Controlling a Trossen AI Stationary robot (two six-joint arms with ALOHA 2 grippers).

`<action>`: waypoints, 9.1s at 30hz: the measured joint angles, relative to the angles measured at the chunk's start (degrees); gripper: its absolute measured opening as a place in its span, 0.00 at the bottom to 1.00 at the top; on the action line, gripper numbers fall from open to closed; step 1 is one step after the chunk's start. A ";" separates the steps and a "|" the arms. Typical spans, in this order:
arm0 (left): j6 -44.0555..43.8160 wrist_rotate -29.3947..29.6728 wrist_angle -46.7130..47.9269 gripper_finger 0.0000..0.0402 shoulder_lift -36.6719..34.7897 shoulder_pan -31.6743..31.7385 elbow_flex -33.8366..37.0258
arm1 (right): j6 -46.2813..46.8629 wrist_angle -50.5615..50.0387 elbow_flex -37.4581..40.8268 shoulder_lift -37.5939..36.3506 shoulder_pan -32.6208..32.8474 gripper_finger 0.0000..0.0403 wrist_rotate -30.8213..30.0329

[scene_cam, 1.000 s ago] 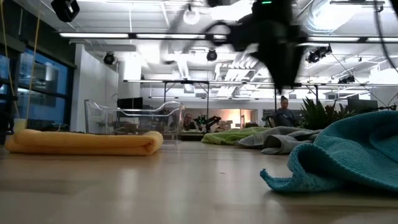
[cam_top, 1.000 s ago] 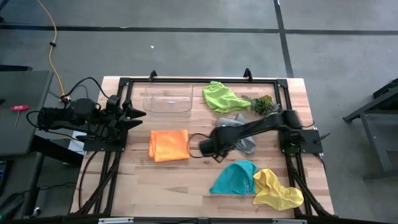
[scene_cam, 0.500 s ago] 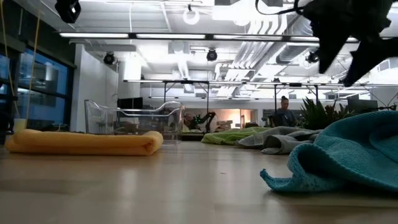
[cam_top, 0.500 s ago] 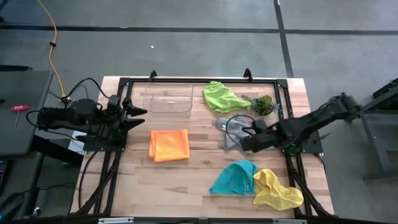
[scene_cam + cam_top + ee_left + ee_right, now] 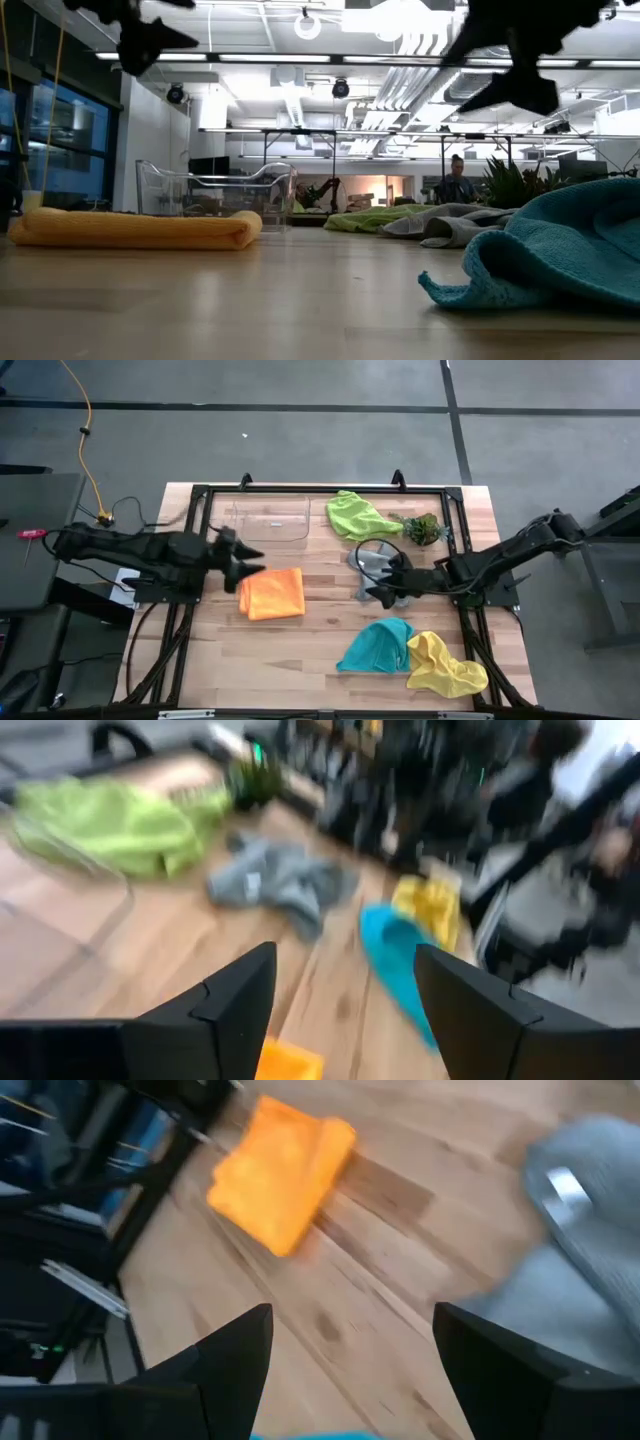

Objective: Fold microfiber towels
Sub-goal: Adjust the orange towel, then fold the gray towel

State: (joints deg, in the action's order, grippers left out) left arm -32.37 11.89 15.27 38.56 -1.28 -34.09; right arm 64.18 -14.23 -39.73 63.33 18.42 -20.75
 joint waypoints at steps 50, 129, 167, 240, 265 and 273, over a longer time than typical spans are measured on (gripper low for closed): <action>-60.22 5.04 11.75 0.00 44.19 -8.92 -3.80 | -7.65 -1.87 -4.41 0.04 -5.79 0.66 -8.61; 4.06 -0.86 -22.44 0.00 9.42 -11.58 -2.32 | 26.98 -16.91 10.89 3.78 3.98 0.46 13.31; 13.73 0.50 -14.38 0.53 18.15 -7.35 -8.50 | -30.99 -39.84 -58.39 23.79 -8.58 0.00 17.58; 32.72 -16.71 -38.81 0.33 75.21 -8.37 -17.88 | -38.49 -50.16 -59.64 41.59 5.20 0.00 39.98; 30.61 -19.63 -27.93 0.01 64.30 -4.55 -17.85 | -37.43 -52.47 -59.64 39.53 4.38 0.00 39.07; 33.01 -19.72 -9.69 0.00 39.99 0.23 -17.86 | -37.22 -61.12 -65.83 33.58 -0.84 0.00 24.96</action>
State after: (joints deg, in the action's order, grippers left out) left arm 0.64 -7.83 5.58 78.56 -1.05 -51.94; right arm 26.96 -75.35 -105.56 96.91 17.58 4.21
